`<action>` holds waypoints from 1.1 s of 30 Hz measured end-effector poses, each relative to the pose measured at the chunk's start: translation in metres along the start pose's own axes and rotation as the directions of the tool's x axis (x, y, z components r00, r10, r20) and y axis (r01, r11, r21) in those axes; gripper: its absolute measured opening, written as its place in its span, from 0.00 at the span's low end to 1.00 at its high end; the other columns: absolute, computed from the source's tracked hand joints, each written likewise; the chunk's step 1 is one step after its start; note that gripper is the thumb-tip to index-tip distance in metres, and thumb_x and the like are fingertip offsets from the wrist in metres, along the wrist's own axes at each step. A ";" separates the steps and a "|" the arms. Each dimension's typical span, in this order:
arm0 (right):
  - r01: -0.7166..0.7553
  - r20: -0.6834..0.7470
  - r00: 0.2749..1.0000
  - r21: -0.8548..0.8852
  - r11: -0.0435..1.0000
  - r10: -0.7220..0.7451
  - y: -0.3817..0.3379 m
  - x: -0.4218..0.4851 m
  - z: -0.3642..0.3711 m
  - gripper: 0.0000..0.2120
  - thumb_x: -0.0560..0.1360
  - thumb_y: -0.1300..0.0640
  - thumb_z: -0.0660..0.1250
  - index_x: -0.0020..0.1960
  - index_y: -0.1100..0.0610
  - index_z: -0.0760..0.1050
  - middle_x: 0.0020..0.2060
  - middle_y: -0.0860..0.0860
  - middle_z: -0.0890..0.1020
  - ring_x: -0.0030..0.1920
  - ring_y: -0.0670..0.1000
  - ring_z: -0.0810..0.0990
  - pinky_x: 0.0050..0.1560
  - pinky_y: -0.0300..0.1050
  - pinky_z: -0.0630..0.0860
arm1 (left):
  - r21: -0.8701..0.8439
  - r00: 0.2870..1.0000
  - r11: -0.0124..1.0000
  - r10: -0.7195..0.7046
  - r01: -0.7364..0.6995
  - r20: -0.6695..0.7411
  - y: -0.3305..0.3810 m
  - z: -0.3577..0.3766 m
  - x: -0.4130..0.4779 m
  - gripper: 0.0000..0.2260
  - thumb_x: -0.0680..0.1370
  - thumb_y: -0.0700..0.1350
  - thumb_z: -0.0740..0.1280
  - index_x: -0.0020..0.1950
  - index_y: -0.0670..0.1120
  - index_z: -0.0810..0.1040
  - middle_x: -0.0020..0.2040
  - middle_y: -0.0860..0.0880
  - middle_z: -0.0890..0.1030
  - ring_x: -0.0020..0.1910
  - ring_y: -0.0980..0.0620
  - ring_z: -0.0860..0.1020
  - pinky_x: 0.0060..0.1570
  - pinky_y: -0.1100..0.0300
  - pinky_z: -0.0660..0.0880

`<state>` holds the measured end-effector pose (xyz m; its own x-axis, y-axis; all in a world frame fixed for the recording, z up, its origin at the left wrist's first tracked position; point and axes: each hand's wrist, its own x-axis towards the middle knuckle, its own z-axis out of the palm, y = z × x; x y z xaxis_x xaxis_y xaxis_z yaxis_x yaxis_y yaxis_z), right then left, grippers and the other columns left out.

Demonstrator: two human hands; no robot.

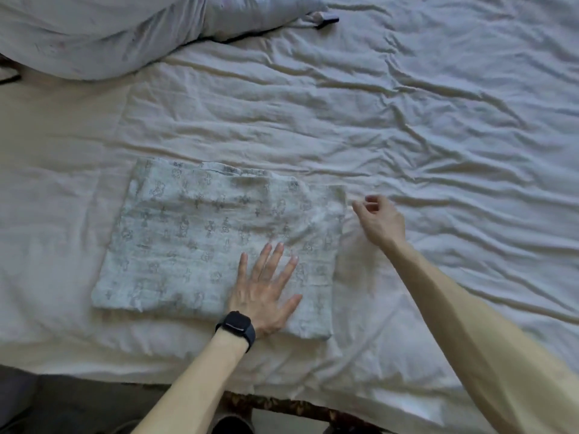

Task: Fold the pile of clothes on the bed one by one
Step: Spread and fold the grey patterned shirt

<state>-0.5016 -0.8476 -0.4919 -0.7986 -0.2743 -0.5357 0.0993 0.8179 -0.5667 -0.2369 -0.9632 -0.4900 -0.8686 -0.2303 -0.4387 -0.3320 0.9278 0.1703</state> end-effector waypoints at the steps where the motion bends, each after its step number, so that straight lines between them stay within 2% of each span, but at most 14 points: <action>1: 0.070 0.017 0.997 -0.096 0.993 -0.069 0.013 -0.009 -0.008 0.22 0.79 0.44 0.66 0.69 0.54 0.74 0.60 0.53 0.80 0.62 0.54 0.77 0.65 0.49 0.70 | 0.004 0.997 0.998 0.068 -0.069 0.037 0.016 0.000 -0.013 0.33 0.79 0.69 0.45 0.81 0.55 0.55 0.82 0.47 0.53 0.80 0.46 0.51 0.74 0.35 0.44; 3: 0.195 0.140 0.978 -0.377 0.905 -0.153 0.039 -0.040 -0.020 0.27 0.81 0.42 0.61 0.77 0.51 0.65 0.76 0.56 0.67 0.75 0.58 0.65 0.74 0.53 0.61 | 0.097 0.970 0.977 0.172 -0.190 0.169 0.046 0.006 -0.032 0.38 0.77 0.71 0.49 0.82 0.52 0.51 0.82 0.47 0.52 0.80 0.45 0.46 0.74 0.32 0.42; 6: 0.355 0.321 0.929 -0.627 0.694 -0.185 0.081 -0.080 -0.024 0.32 0.83 0.38 0.51 0.82 0.43 0.44 0.82 0.50 0.40 0.82 0.56 0.38 0.78 0.64 0.44 | 0.195 0.930 0.967 0.084 -0.163 0.357 0.088 0.009 -0.033 0.41 0.81 0.67 0.52 0.77 0.49 0.28 0.79 0.48 0.30 0.75 0.46 0.27 0.70 0.31 0.30; 11: 0.456 0.459 0.875 -0.675 0.580 -0.154 0.141 -0.097 -0.019 0.32 0.82 0.34 0.40 0.76 0.42 0.25 0.78 0.47 0.27 0.73 0.52 0.18 0.72 0.74 0.32 | 0.232 0.923 0.973 -0.091 0.002 0.373 0.114 0.008 -0.022 0.31 0.86 0.53 0.50 0.80 0.48 0.33 0.82 0.48 0.42 0.81 0.44 0.43 0.74 0.37 0.36; 14: 0.463 0.466 0.871 -0.677 0.573 -0.154 0.145 -0.094 -0.016 0.31 0.82 0.34 0.40 0.75 0.42 0.25 0.76 0.45 0.25 0.74 0.52 0.21 0.72 0.74 0.32 | 0.282 0.899 0.959 -0.092 -0.036 0.428 0.119 -0.010 -0.024 0.28 0.85 0.39 0.49 0.81 0.46 0.39 0.82 0.45 0.50 0.78 0.43 0.54 0.74 0.43 0.51; 16: 0.467 0.486 0.864 -0.669 0.579 -0.135 0.141 -0.092 -0.017 0.31 0.82 0.34 0.40 0.75 0.41 0.25 0.76 0.45 0.25 0.75 0.52 0.23 0.72 0.75 0.32 | 0.296 0.955 0.951 -0.007 -0.085 0.296 0.121 -0.019 -0.028 0.28 0.82 0.35 0.52 0.82 0.45 0.52 0.73 0.41 0.66 0.69 0.42 0.68 0.62 0.48 0.67; 18: 0.472 0.514 0.852 -0.668 0.575 -0.101 0.137 -0.089 -0.021 0.32 0.82 0.35 0.41 0.78 0.42 0.28 0.77 0.46 0.27 0.77 0.53 0.26 0.72 0.75 0.33 | 0.302 0.991 0.945 0.111 -0.127 0.069 0.119 -0.022 -0.034 0.25 0.74 0.36 0.53 0.67 0.46 0.79 0.50 0.45 0.81 0.45 0.45 0.80 0.39 0.54 0.74; 19: 0.475 0.529 0.845 -0.668 0.573 -0.083 0.134 -0.088 -0.024 0.32 0.83 0.35 0.42 0.79 0.42 0.30 0.78 0.46 0.28 0.78 0.54 0.27 0.73 0.75 0.34 | 0.304 0.987 0.939 0.148 -0.159 0.057 0.118 -0.021 -0.038 0.24 0.71 0.38 0.53 0.55 0.46 0.85 0.39 0.48 0.80 0.34 0.47 0.78 0.30 0.57 0.72; 21: 0.476 0.554 0.831 -0.666 0.574 -0.047 0.127 -0.088 -0.030 0.32 0.83 0.37 0.44 0.81 0.42 0.32 0.79 0.46 0.30 0.79 0.54 0.29 0.73 0.75 0.36 | 0.279 0.991 0.951 0.135 -0.135 0.018 0.114 -0.019 -0.042 0.13 0.66 0.40 0.63 0.42 0.49 0.85 0.31 0.51 0.77 0.27 0.49 0.75 0.24 0.60 0.68; 22: 0.471 0.559 0.828 -0.666 0.578 -0.030 0.124 -0.088 -0.033 0.32 0.83 0.37 0.45 0.81 0.42 0.33 0.79 0.47 0.31 0.79 0.55 0.30 0.73 0.76 0.36 | 0.277 0.990 0.954 0.132 -0.116 -0.039 0.111 -0.020 -0.042 0.10 0.62 0.39 0.70 0.41 0.49 0.84 0.30 0.52 0.77 0.26 0.50 0.75 0.24 0.61 0.68; 25: 0.435 0.554 0.832 -0.673 0.598 0.018 0.106 -0.089 -0.036 0.33 0.83 0.39 0.49 0.83 0.45 0.40 0.81 0.49 0.36 0.81 0.57 0.35 0.73 0.76 0.41 | 0.104 0.990 0.995 0.007 0.007 -0.138 0.111 -0.034 -0.045 0.20 0.54 0.36 0.81 0.43 0.49 0.84 0.30 0.53 0.78 0.26 0.50 0.76 0.24 0.62 0.69; 27: 0.376 0.499 0.866 -0.605 0.701 -0.034 0.085 -0.093 -0.037 0.32 0.82 0.39 0.52 0.81 0.51 0.56 0.82 0.55 0.52 0.81 0.60 0.51 0.74 0.69 0.52 | -0.040 0.966 0.998 -0.066 0.058 -0.250 0.110 -0.041 -0.051 0.20 0.58 0.35 0.80 0.48 0.48 0.84 0.32 0.52 0.80 0.28 0.49 0.78 0.25 0.61 0.72; 30: 0.144 0.374 0.924 -0.139 0.980 -0.082 0.042 -0.099 -0.035 0.27 0.80 0.37 0.59 0.67 0.57 0.76 0.68 0.55 0.78 0.66 0.58 0.76 0.65 0.53 0.73 | -0.318 0.897 0.932 -0.282 0.173 -0.340 0.105 -0.058 -0.060 0.12 0.77 0.43 0.64 0.58 0.46 0.82 0.44 0.50 0.85 0.39 0.47 0.83 0.34 0.57 0.78; 33: -0.205 0.465 0.884 0.291 0.934 0.049 0.004 -0.096 -0.027 0.28 0.79 0.36 0.63 0.60 0.61 0.77 0.63 0.61 0.79 0.62 0.61 0.79 0.62 0.57 0.78 | -0.635 0.786 0.691 -0.583 0.347 -0.205 0.094 -0.084 -0.063 0.12 0.84 0.43 0.60 0.63 0.46 0.80 0.52 0.50 0.84 0.50 0.48 0.81 0.44 0.62 0.72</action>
<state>-0.4408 -0.8045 -0.4256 -0.4252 -0.4375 -0.7924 0.4294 0.6731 -0.6021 -0.2446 -0.8860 -0.3722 -0.5648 -0.7820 -0.2635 -0.7638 0.3745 0.5257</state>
